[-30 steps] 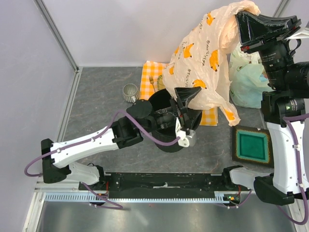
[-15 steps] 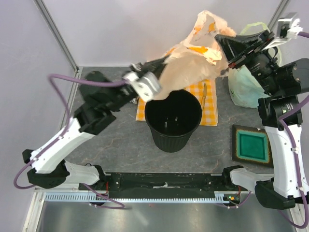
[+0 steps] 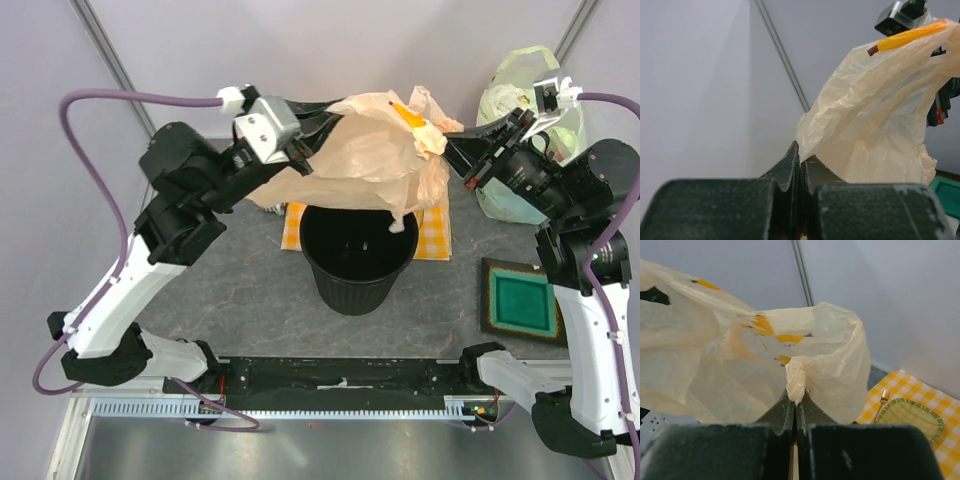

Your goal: Put the trash bags into the trash bin

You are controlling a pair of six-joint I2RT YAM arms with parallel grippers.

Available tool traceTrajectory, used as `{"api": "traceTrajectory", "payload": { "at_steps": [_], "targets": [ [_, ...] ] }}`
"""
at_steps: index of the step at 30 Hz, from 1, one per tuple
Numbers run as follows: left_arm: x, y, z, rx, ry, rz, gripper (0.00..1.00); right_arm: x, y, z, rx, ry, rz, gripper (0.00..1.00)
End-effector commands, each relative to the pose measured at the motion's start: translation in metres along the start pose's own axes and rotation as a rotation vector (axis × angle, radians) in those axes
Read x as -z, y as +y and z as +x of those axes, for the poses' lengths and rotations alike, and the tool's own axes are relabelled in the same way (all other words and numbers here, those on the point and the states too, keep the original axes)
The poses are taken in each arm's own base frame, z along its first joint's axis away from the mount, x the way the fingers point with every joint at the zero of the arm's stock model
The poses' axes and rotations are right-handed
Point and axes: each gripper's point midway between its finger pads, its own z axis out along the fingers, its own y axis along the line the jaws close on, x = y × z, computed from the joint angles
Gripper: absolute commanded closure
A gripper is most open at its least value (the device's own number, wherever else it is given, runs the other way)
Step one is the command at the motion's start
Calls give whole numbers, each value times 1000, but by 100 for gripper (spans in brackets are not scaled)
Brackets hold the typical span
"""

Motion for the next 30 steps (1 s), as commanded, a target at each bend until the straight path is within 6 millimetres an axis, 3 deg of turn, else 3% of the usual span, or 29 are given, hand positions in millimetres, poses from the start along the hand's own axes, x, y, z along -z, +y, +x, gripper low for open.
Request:
{"api": "traceTrajectory", "payload": {
  "at_steps": [1,6,11,15,18,21,22,26,29,30],
  "targets": [
    [-7,-14,6,108,8,52,98,23,21,-5,35,19,-1,100],
    [-13,-21,2,154,-6,89,98,43,35,-2,30,51,9,100],
    [-13,-42,20,272,51,159,98,61,55,1,91,104,-40,100],
    [-11,-60,27,354,75,218,98,74,57,-1,101,126,13,100],
    [-13,-68,51,453,151,204,98,73,49,17,40,171,35,100],
    [-7,-81,84,513,229,194,98,66,24,27,26,179,121,100],
    [0,-85,105,519,272,185,98,61,20,24,29,162,124,100],
    [15,-75,148,566,374,155,98,47,0,32,-9,145,161,100],
    [28,-48,145,575,414,187,59,44,-15,33,10,139,216,100],
    [32,-42,141,551,416,204,30,44,-18,33,12,137,231,100]
  ]
}}
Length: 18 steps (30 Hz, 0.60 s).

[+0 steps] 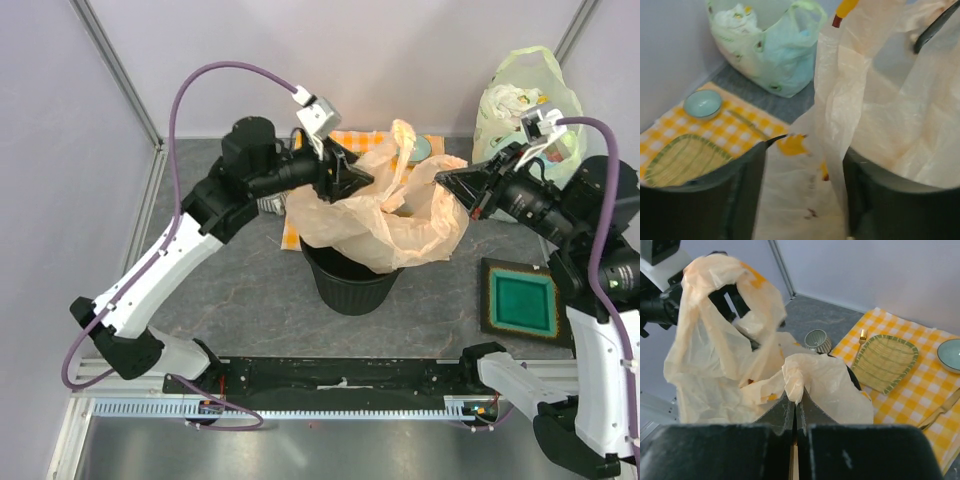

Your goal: Put the trash bags into the trash bin

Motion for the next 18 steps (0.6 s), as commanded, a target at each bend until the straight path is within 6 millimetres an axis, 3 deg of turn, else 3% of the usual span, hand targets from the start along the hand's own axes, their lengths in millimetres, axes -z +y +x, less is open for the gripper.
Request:
{"api": "traceTrajectory", "payload": {
  "at_steps": [1,2,3,7,10,11,12,14,18],
  "targets": [
    [44,14,-44,-16,-22,48,20,-6,-18,-17,28,-75,88,100],
    [58,14,-41,-84,7,50,10,-6,-20,-17,35,-78,95,100],
    [70,13,-41,-126,13,57,8,-7,-21,-17,29,-77,100,100],
    [121,43,-24,-220,71,-89,7,-9,-20,-19,19,-89,90,100],
    [147,49,0,-294,182,-104,9,-11,-16,-21,8,-98,65,100],
    [152,51,8,-360,218,-87,10,-11,-16,-22,7,-100,62,100],
    [157,50,29,-338,294,-64,11,-12,-14,-22,9,-100,54,100],
    [159,53,46,-373,353,-45,12,-12,-13,-24,13,-105,49,100],
    [142,50,66,-313,401,64,21,-15,-9,-26,1,-107,21,100]
  ]
}}
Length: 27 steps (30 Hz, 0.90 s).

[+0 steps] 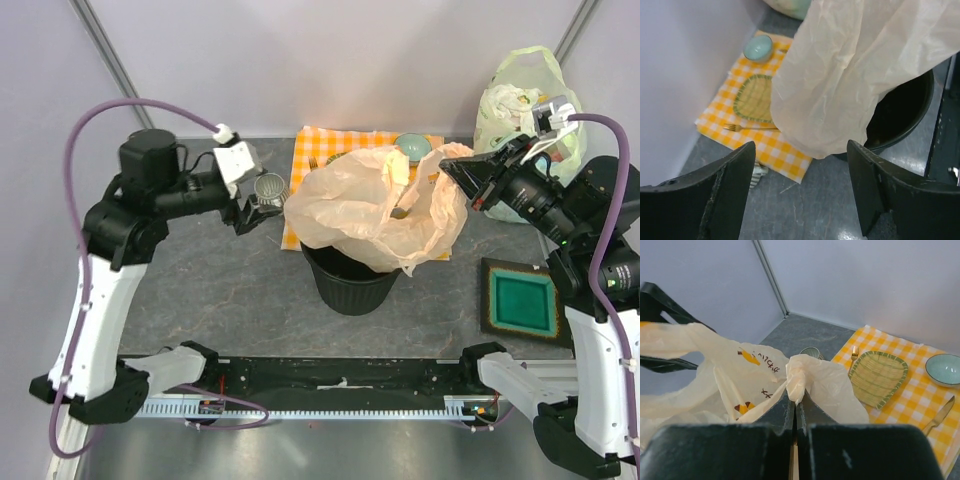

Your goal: Put the trash bags into the trash bin

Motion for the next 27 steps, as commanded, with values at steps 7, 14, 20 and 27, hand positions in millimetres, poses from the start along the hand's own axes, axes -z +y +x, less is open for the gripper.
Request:
{"api": "traceTrajectory", "payload": {
  "at_steps": [7,14,20,27],
  "targets": [
    [-93,-58,66,-68,207,322,62,-9,8,-14,-10,-51,-57,100],
    [-137,-83,109,-57,296,341,78,-24,-3,-1,-53,-34,-48,100],
    [-154,-78,123,-19,365,333,60,-40,-16,17,-95,-8,-45,100],
    [-103,-53,45,-39,177,249,27,-46,-21,35,-128,21,-53,100]
  ]
}}
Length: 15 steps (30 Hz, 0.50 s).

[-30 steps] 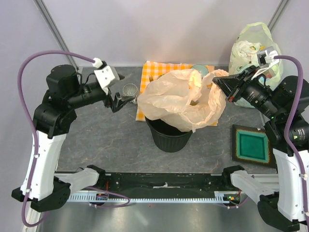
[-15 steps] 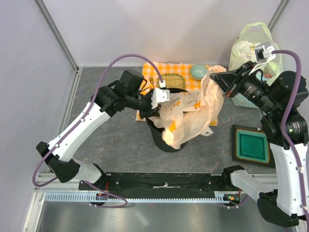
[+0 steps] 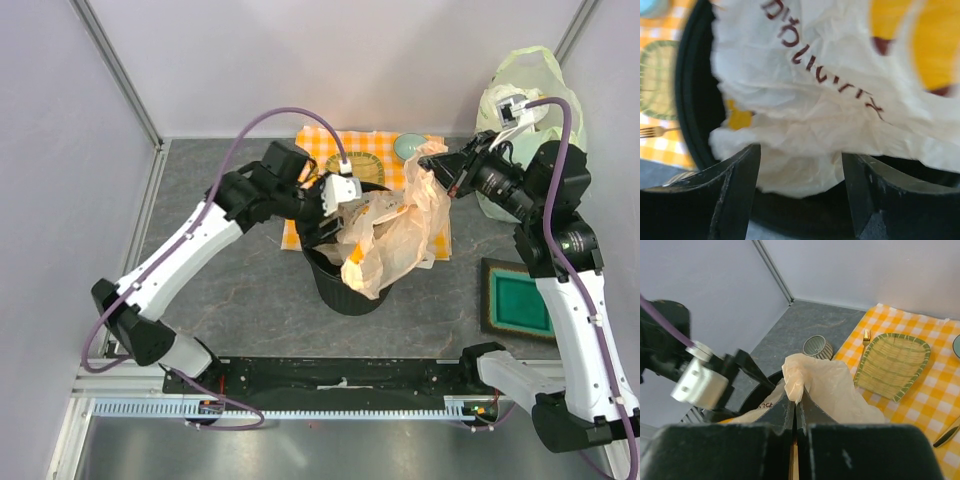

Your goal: Put the trash bags into the trash bin

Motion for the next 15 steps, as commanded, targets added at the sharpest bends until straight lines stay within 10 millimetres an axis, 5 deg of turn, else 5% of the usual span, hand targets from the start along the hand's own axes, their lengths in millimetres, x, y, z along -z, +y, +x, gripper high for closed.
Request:
{"api": "traceTrajectory", "payload": {
  "at_steps": [1,3,8,10,15],
  "targets": [
    [80,1,-61,-63,-210,-124,26,-2,7,-1,-8,-27,-50,100],
    [96,1,-66,-72,-240,-168,25,-5,5,4,-22,-21,-56,100],
    [115,47,-54,56,-254,-375,24,-18,6,12,-38,-6,-89,100],
    [112,66,-41,140,-221,-421,26,-25,9,19,-40,11,-105,100],
    [82,77,-12,250,-134,-413,27,-43,15,42,-38,57,-122,100]
  ]
}}
